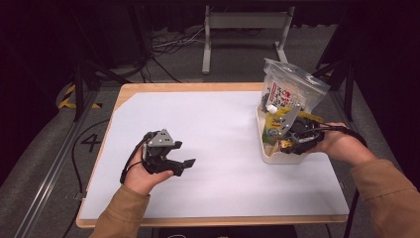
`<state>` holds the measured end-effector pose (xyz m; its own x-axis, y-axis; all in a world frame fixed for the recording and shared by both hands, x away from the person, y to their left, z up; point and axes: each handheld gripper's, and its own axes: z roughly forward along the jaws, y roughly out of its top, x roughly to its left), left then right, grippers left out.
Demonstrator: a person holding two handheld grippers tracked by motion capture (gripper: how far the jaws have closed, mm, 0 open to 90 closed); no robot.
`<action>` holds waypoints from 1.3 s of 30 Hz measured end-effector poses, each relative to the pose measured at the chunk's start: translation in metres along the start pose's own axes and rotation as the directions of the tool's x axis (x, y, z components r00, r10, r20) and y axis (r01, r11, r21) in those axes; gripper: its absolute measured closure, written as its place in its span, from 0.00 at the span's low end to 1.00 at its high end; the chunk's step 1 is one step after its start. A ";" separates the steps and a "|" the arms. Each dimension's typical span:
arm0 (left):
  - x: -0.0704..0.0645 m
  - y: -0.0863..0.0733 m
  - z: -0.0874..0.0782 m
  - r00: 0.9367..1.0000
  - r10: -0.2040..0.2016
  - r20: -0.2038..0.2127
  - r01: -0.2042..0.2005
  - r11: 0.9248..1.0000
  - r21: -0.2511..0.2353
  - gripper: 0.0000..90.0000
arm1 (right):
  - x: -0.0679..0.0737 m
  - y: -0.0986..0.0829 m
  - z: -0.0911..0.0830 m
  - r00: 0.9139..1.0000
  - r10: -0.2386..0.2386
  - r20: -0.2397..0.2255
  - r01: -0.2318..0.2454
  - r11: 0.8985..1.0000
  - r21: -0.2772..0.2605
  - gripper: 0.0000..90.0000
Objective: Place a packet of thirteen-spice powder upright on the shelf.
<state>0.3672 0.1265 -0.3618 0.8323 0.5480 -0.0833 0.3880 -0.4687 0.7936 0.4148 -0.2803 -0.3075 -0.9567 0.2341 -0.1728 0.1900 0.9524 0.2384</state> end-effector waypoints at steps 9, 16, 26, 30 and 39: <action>0.000 -0.002 -0.001 1.000 -0.003 0.000 0.003 1.000 0.000 0.27 | -0.001 -0.002 -0.001 0.998 0.060 -0.010 -0.060 0.998 0.000 0.54; 0.001 -0.005 -0.005 1.000 -0.012 -0.002 0.012 1.000 -0.009 0.27 | 0.007 -0.002 -0.016 0.996 0.089 0.031 -0.086 0.991 -0.100 0.42; -0.001 -0.017 -0.020 0.999 -0.026 -0.024 0.025 0.999 -0.040 0.26 | 0.031 -0.012 -0.045 0.982 0.157 0.104 -0.116 0.939 -0.325 0.34; 0.000 -0.023 -0.028 0.999 -0.038 -0.038 0.036 0.998 -0.052 0.26 | 0.043 -0.021 -0.055 0.973 0.199 0.119 -0.133 0.901 -0.412 0.30; 0.004 -0.036 -0.043 0.995 -0.060 -0.076 0.054 0.996 -0.076 0.26 | 0.062 -0.050 -0.062 0.947 0.298 0.118 -0.196 0.830 -0.522 0.20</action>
<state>0.3397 0.1754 -0.3652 0.7752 0.6261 -0.0847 0.4013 -0.3843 0.8314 0.3323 -0.3252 -0.2705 -0.8239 0.5283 -0.2054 0.2301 0.6430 0.7305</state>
